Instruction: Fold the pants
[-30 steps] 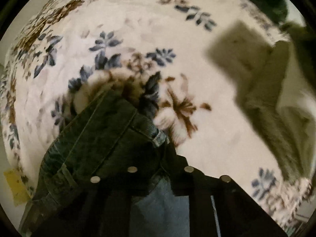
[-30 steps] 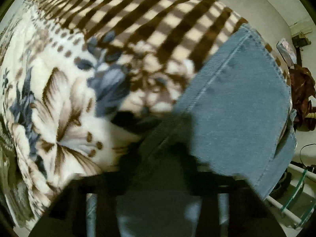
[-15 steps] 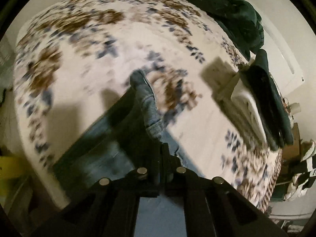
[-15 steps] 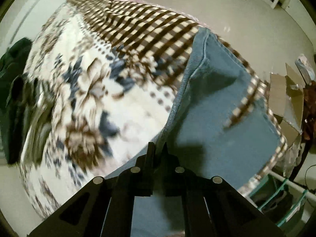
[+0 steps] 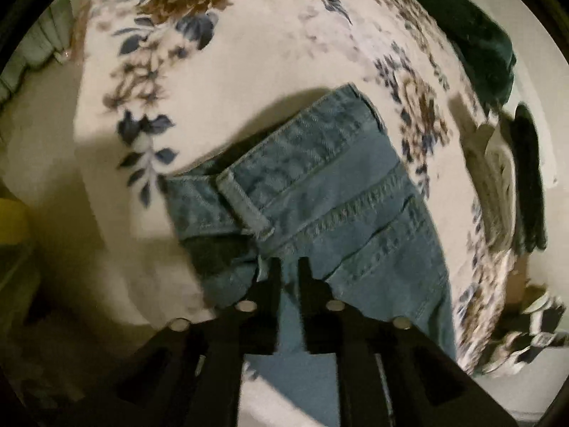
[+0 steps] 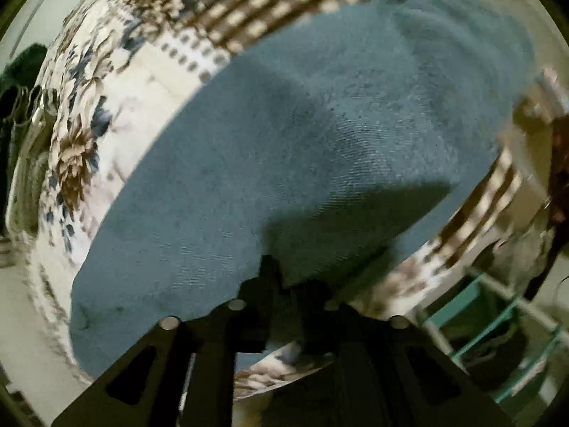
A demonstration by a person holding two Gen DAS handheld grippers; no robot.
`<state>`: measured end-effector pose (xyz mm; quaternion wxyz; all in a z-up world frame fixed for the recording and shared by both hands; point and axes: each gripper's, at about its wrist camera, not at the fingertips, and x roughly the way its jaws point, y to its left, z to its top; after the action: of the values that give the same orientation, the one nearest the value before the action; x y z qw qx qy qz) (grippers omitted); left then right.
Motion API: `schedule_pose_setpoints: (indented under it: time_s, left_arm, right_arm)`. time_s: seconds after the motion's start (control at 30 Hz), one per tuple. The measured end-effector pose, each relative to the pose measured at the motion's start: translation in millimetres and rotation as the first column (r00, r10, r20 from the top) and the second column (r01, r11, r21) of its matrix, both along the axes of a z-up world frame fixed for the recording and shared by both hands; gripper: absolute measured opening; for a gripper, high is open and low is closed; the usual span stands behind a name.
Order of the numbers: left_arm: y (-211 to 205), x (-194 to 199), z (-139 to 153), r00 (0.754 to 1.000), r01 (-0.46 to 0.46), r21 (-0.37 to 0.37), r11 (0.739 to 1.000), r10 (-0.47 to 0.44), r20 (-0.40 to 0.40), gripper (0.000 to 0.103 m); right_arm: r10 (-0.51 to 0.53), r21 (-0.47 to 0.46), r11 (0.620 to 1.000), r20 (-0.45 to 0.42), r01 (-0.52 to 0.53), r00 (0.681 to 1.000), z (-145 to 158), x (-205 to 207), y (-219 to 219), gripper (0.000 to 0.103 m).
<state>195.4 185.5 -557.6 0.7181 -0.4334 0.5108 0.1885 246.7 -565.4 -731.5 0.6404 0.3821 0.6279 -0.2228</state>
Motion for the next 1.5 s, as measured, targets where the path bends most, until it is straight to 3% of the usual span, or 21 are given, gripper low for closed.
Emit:
schedule_pose_setpoints:
  time_s: [0.03, 0.07, 0.1, 0.13, 0.27, 0.37, 0.4, 0.43, 0.47, 0.5, 0.53, 0.6, 0.63, 0.87, 1.03, 1.37, 1.4, 1.47, 1.5]
  left_arm:
    - [0, 2, -3, 1.000, -0.013, -0.001, 1.000, 0.013, 0.013, 0.032]
    - [3, 5, -6, 0.999, -0.025, -0.005, 1.000, 0.025, 0.023, 0.050]
    - [6, 12, -12, 0.999, -0.039, -0.016, 0.999, 0.040, 0.032, 0.060]
    - [9, 16, -16, 0.998, -0.047, -0.022, 0.999, 0.048, 0.029, 0.060]
    - [15, 37, -34, 0.998, -0.068, -0.029, 0.997, 0.067, -0.015, 0.060]
    - [12, 47, -37, 0.998, -0.049, 0.020, 0.999, 0.050, -0.028, 0.058]
    - [11, 49, -36, 0.999, -0.046, 0.045, 0.998, 0.047, -0.019, 0.051]
    - [12, 48, -35, 0.999, -0.048, 0.069, 0.996, 0.049, -0.019, 0.040]
    - [13, 47, -34, 0.998, -0.049, 0.098, 0.994, 0.052, -0.023, 0.010]
    - [17, 45, -34, 0.998, -0.050, 0.116, 0.992, 0.052, -0.016, 0.003]
    - [20, 43, -34, 0.999, -0.051, 0.111, 0.992, 0.052, -0.003, 0.003]
    - [22, 43, -31, 0.999, -0.045, 0.116, 0.992, 0.043, 0.016, 0.002]
    - [22, 41, -27, 0.999, -0.030, 0.132, 0.991, 0.027, 0.022, 0.002]
    - [40, 17, 16, 0.996, -0.043, 0.115, 0.992, 0.034, 0.082, 0.001]
    - [50, 0, 14, 0.999, -0.027, 0.093, 0.995, 0.025, 0.028, 0.001]
    - [54, -14, -25, 0.998, -0.016, 0.077, 0.997, 0.021, -0.067, 0.003]
    - [55, -13, -28, 0.996, -0.006, 0.069, 0.998, 0.012, -0.091, 0.005]
    - [51, -10, -21, 0.994, 0.028, 0.085, 0.996, -0.019, -0.108, 0.005]
    - [45, -4, -12, 0.989, 0.075, 0.111, 0.991, -0.059, -0.135, 0.013]
  right_arm:
    - [-0.026, 0.034, 0.999, 0.024, 0.025, 0.999, -4, -5, 1, 0.032]
    - [-0.056, 0.072, 0.996, 0.055, 0.052, 0.997, -6, -11, 3, 0.043]
    - [-0.073, 0.100, 0.993, 0.076, 0.065, 0.994, -8, -14, 7, 0.048]
    - [-0.085, 0.133, 0.989, 0.098, 0.071, 0.992, -10, -17, 11, 0.053]
    - [-0.101, 0.232, 0.970, 0.118, 0.071, 0.988, -29, -19, 36, 0.053]
    - [-0.137, 0.264, 0.959, 0.127, 0.100, 0.982, -50, -14, 45, 0.053]
    - [-0.148, 0.260, 0.959, 0.114, 0.114, 0.982, -58, -13, 46, 0.053]
    - [-0.168, 0.247, 0.959, 0.085, 0.142, 0.982, -67, -10, 50, 0.053]
    - [-0.217, 0.251, 0.948, 0.069, 0.194, 0.974, -75, -11, 50, 0.054]
    - [-0.271, 0.256, 0.935, 0.069, 0.245, 0.960, -79, -14, 49, 0.055]
    - [-0.318, 0.255, 0.922, 0.071, 0.291, 0.945, -80, -17, 49, 0.054]
    - [-0.387, 0.239, 0.904, 0.104, 0.355, 0.916, -78, -26, 50, 0.016]
    - [-0.378, 0.223, 0.910, 0.107, 0.349, 0.919, -77, -27, 50, 0.007]
    - [-0.260, 0.127, 0.962, 0.168, 0.241, 0.951, -30, -47, 46, 0.006]
    - [-0.171, 0.094, 0.983, 0.128, 0.160, 0.977, -1, -55, 44, 0.006]
    - [-0.064, 0.080, 0.995, -0.035, 0.067, 0.997, -41, -72, 51, 0.007]
    - [-0.034, 0.086, 0.996, -0.052, 0.038, 0.998, -46, -69, 52, 0.009]
    - [-0.001, 0.123, 0.992, -0.048, 0.007, 0.999, -53, -69, 48, 0.025]
    - [-0.011, 0.153, 0.988, -0.033, 0.016, 0.999, -53, -69, 46, 0.029]
